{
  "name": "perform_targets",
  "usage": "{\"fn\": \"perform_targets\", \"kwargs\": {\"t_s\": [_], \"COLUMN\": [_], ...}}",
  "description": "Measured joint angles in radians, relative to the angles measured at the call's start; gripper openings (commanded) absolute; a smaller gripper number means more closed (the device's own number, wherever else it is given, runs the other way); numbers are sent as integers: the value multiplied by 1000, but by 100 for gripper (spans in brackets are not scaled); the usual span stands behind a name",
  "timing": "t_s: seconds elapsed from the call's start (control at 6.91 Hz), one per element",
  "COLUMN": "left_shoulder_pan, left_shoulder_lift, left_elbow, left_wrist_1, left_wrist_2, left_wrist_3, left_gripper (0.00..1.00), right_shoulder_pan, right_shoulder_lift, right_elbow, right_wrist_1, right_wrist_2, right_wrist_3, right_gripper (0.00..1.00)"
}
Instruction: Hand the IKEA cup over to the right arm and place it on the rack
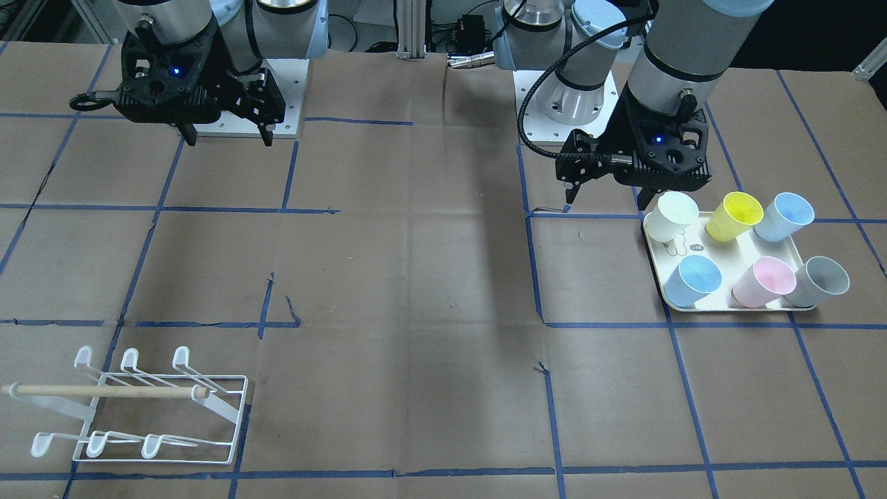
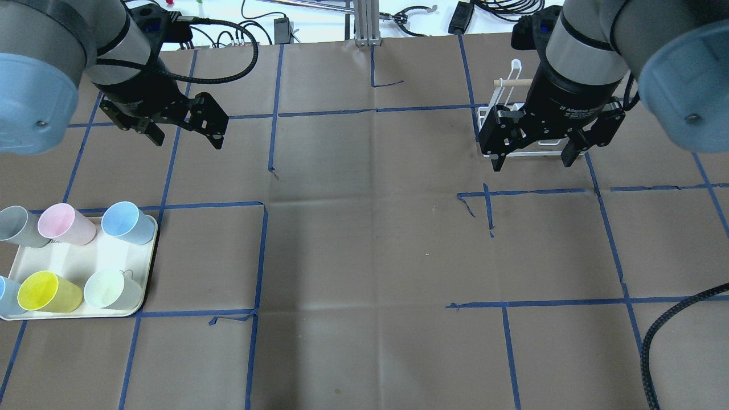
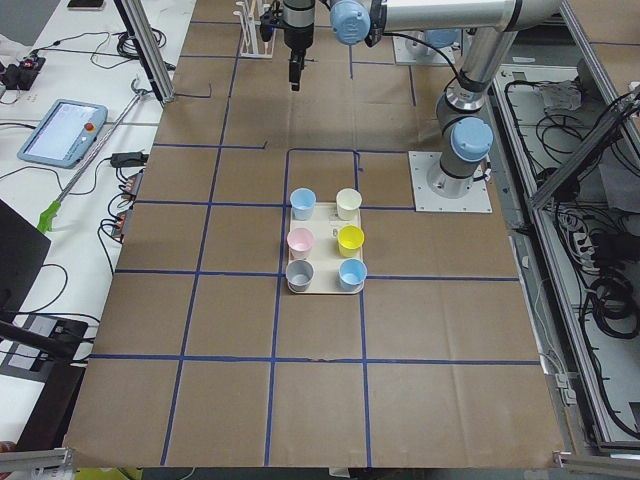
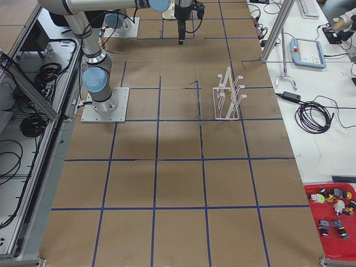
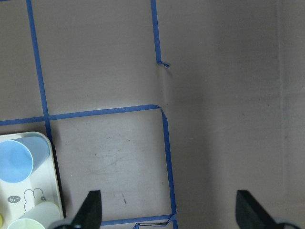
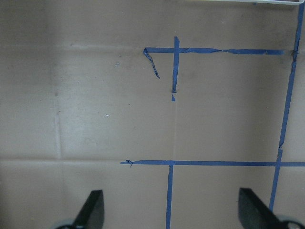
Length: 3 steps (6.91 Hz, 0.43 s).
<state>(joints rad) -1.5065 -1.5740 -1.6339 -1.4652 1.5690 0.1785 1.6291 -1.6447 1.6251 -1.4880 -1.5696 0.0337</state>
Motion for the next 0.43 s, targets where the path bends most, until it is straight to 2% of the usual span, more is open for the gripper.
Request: {"fn": "perform_targets", "kwargs": {"t_s": [0.43], "left_shoulder_pan": [195], "left_shoulder_lift": [15], "left_elbow": [-78], "left_wrist_1": [25], "left_wrist_2": [-2], "left_wrist_3": [169], "left_gripper": [99], "right_shoulder_pan": [0], "right_shoulder_lift": [-4], "right_elbow": [7], "right_wrist_1": [-1], "right_wrist_2": [2], "right_wrist_3": [0], "right_gripper": [100]}}
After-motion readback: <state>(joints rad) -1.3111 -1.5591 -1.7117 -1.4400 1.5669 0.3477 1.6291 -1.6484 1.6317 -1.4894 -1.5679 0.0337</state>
